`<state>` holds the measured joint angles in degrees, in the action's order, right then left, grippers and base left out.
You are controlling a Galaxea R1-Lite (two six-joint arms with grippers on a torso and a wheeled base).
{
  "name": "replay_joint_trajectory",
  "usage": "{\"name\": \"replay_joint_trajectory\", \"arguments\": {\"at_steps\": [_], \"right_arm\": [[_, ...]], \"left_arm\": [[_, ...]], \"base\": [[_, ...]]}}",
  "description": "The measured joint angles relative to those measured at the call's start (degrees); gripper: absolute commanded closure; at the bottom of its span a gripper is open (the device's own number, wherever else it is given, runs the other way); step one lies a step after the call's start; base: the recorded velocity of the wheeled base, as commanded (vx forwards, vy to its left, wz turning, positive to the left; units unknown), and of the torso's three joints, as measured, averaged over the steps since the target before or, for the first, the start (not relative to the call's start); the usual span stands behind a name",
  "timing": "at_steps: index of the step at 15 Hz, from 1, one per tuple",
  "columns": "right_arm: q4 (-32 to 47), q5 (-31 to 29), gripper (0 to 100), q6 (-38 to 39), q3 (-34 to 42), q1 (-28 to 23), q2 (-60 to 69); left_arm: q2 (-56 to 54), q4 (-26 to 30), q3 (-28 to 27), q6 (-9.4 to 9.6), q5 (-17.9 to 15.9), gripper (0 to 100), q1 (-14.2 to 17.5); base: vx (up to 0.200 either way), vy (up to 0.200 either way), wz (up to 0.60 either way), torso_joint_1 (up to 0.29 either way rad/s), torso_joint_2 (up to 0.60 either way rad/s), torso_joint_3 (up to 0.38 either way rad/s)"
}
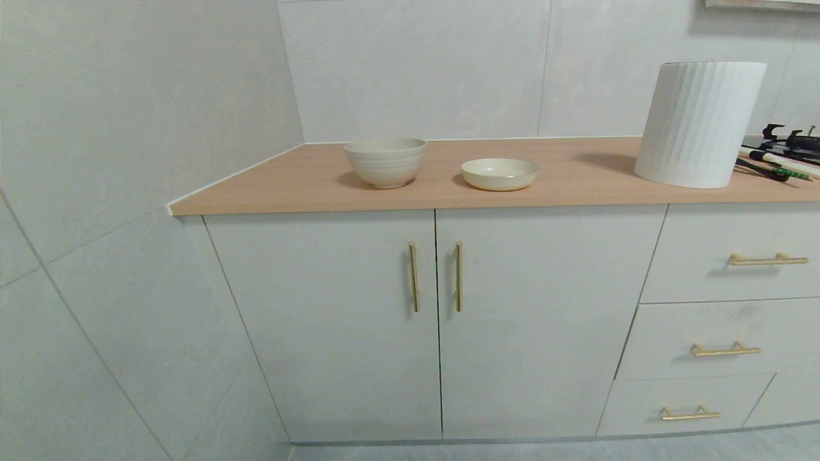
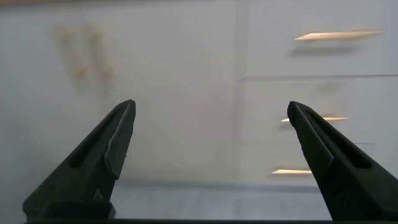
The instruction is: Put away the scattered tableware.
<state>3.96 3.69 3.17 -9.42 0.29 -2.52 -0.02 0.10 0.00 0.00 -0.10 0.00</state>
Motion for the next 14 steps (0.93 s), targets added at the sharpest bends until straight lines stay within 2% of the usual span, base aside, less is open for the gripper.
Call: {"name": "replay_joint_trajectory", "arguments": {"at_steps": [4,8,11,14], "right_arm": [[2.08,8.95,0,0.39,-4.18,0.41,-7.2],[1.83,14.26,0,0.52,-15.19,1.72,-26.44],[-1.5,15.81,0,1.1,-24.44,7.23,-44.02],[-10.61,16.36,0,2.63,-30.98,14.75,-60.1]], "left_arm": [[0.0,0.0,0.0,0.0,0.0,0,0.0],[0.0,0.0,0.0,0.0,0.02,0,0.0],[0.0,0.0,0.0,0.0,0.0,0,0.0],[0.0,0.0,0.0,0.0,0.0,0,0.0]], "base": [[0.0,0.0,0.0,0.0,0.0,0.0],[0.0,0.0,0.0,0.0,0.0,0.0],[0.0,0.0,0.0,0.0,0.0,0.0],[0.0,0.0,0.0,0.0,0.0,0.0]]}}
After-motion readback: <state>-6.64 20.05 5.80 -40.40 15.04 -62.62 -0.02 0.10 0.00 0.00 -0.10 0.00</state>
